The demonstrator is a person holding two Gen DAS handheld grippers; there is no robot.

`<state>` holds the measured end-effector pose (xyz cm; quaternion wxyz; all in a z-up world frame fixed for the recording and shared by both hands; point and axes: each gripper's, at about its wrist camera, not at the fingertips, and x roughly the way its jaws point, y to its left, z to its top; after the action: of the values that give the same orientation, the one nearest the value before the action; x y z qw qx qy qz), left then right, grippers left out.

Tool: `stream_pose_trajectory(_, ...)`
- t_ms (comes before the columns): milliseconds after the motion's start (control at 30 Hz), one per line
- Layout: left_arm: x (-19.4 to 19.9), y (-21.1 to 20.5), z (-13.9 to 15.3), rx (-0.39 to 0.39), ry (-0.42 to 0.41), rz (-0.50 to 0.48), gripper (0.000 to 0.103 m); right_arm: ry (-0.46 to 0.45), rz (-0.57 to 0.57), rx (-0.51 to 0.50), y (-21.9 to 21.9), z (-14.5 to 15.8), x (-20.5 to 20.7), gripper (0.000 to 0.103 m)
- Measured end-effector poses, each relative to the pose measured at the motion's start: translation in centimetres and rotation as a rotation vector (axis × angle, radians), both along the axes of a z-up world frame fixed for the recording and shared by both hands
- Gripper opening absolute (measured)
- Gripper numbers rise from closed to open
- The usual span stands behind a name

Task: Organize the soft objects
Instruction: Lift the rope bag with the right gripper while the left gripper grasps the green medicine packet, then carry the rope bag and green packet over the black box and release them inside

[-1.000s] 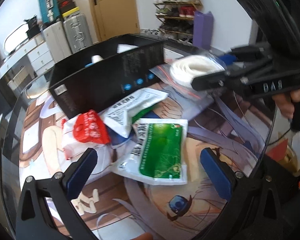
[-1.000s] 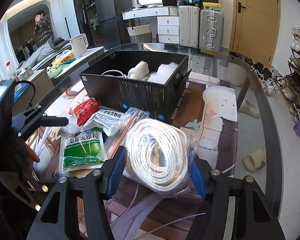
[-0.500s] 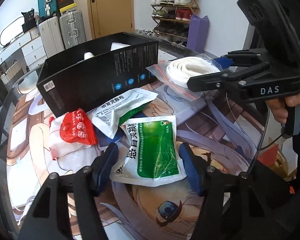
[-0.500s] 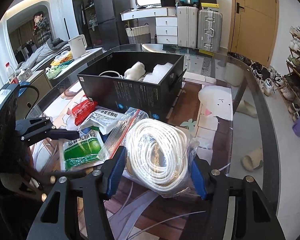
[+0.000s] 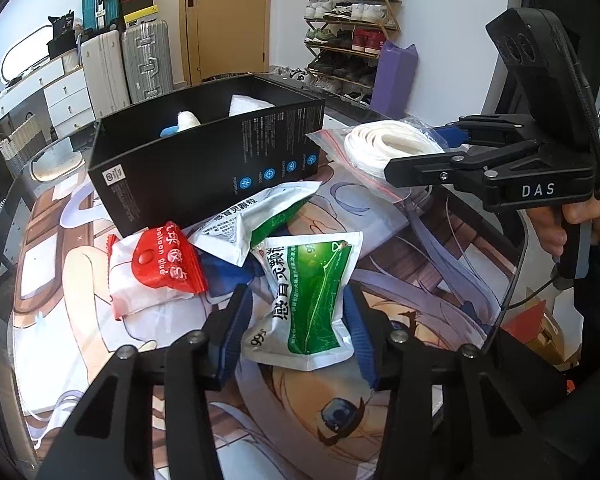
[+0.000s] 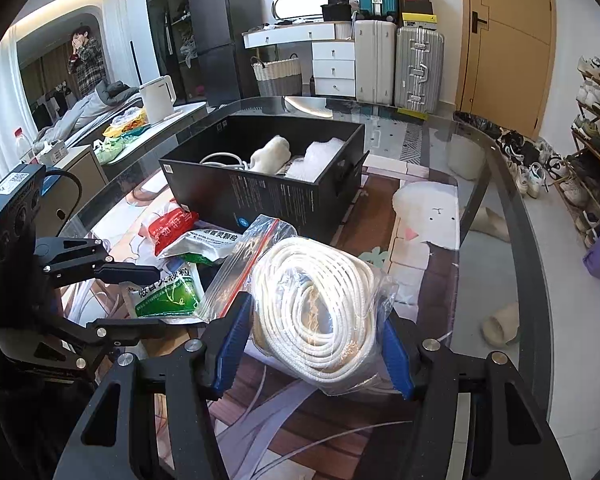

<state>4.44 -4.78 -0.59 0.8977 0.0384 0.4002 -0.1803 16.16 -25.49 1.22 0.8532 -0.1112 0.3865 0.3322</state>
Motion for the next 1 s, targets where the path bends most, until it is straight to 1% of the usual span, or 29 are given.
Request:
stream_pose_trajectory(267, -0.6, 0.8, 1.0, -0.042, -0.012, -0.009, 0.046, -0.018, 0.008, 0.016, -0.3, 0.7, -0.4, 0.061)
stream_pose_trajectory(433, -1.1, 1.2, 2.2, -0.059, -0.038, -0.008, 0.046, -0.040, 0.011, 0.040, -0.7, 1.7, -0.8, 0.061)
stream_pose_trajectory(633, -1.3, 2.3, 3.5, -0.093, -0.078, 0.039, 0.046, -0.062, 0.021, 0.065, -0.7, 2.4, -1.4, 0.061)
stream_pose_trajectory(733, -1.4, 3.0, 4.3, -0.131, -0.102, 0.071, 0.046, -0.074, 0.034, 0.077, -0.5, 2.7, -1.7, 0.061)
stream_pose_trajectory(800, -1.4, 3.1, 4.8, -0.126, -0.119, 0.086, 0.046, -0.078, 0.038, 0.084, -0.5, 2.8, -1.9, 0.061)
stream_pose_trajectory(900, -1.5, 3.5, 5.1, -0.139, -0.131, 0.095, 0.046, -0.090, 0.045, 0.093, -0.4, 3.1, -2.2, 0.061)
stream_pose_trajectory(1000, -1.6, 3.6, 5.4, -0.125, -0.150, 0.109, 0.046, -0.103, 0.046, 0.102, -0.4, 3.5, -2.5, 0.061)
